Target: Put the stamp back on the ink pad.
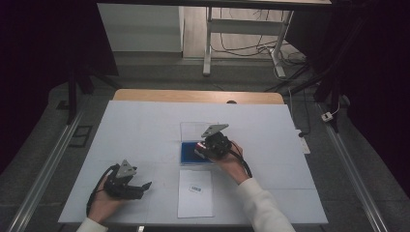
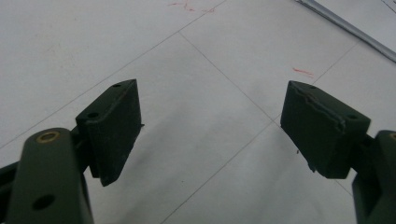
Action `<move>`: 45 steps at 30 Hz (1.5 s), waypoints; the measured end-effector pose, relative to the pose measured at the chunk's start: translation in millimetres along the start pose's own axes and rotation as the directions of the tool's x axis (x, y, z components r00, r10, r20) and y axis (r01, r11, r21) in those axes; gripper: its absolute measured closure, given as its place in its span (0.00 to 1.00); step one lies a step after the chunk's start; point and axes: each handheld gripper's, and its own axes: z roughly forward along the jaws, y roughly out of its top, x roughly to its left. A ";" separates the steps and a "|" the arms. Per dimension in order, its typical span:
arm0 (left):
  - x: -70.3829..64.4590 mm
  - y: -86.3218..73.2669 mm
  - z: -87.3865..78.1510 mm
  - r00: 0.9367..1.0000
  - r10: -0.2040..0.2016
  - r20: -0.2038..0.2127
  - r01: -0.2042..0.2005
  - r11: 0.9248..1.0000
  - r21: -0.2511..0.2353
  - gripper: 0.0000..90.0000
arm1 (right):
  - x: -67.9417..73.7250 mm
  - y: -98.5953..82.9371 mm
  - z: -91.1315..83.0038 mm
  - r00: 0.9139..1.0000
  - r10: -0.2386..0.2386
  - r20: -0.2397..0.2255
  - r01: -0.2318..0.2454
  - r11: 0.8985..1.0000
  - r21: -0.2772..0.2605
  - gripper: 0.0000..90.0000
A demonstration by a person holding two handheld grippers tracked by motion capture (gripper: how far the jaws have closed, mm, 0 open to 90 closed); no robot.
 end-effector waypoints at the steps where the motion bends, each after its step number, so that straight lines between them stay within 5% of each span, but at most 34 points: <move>1: 0.2 -0.1 0.0 1.000 0.000 0.000 0.000 1.000 0.001 0.23 | 0.4 0.3 0.3 1.000 -0.003 0.002 0.003 1.000 0.001 0.77; 4: 0.5 -0.2 0.1 1.000 -0.002 0.001 0.002 1.000 -0.002 0.23 | 2.8 0.9 1.5 1.000 -0.007 0.009 0.007 1.000 0.001 0.76; 7: 0.4 -0.2 -0.6 1.000 -0.003 0.000 0.003 1.000 -0.003 0.23 | 3.0 0.8 -0.3 1.000 -0.011 0.013 0.011 1.000 -0.007 0.65; 12: 0.2 -0.2 -0.8 1.000 -0.004 0.001 0.004 1.000 -0.005 0.23 | -0.5 -4.7 -19.9 0.998 0.065 -0.022 -0.068 0.991 -0.116 0.51; 16: 0.1 -0.4 -1.2 1.000 -0.006 0.003 0.006 1.000 -0.007 0.23 | 0.8 -16.3 -41.1 0.997 0.073 -0.016 -0.074 0.984 -0.161 0.49; 32: -1.9 -0.8 -2.8 1.000 -0.012 0.007 0.012 1.000 -0.016 0.23 | 3.6 -93.7 -107.2 0.994 0.097 0.058 -0.084 0.977 -0.198 0.48; 40: -3.8 -0.2 -2.8 1.000 -0.009 0.007 0.009 1.000 -0.017 0.23 | -0.7 -140.3 -139.2 0.985 0.139 0.102 -0.117 0.973 -0.200 0.48; 45: -5.6 0.1 -3.4 1.000 -0.003 0.007 0.003 1.000 -0.024 0.23 | -2.2 -160.0 -146.9 0.983 0.157 0.100 -0.134 0.970 -0.201 0.48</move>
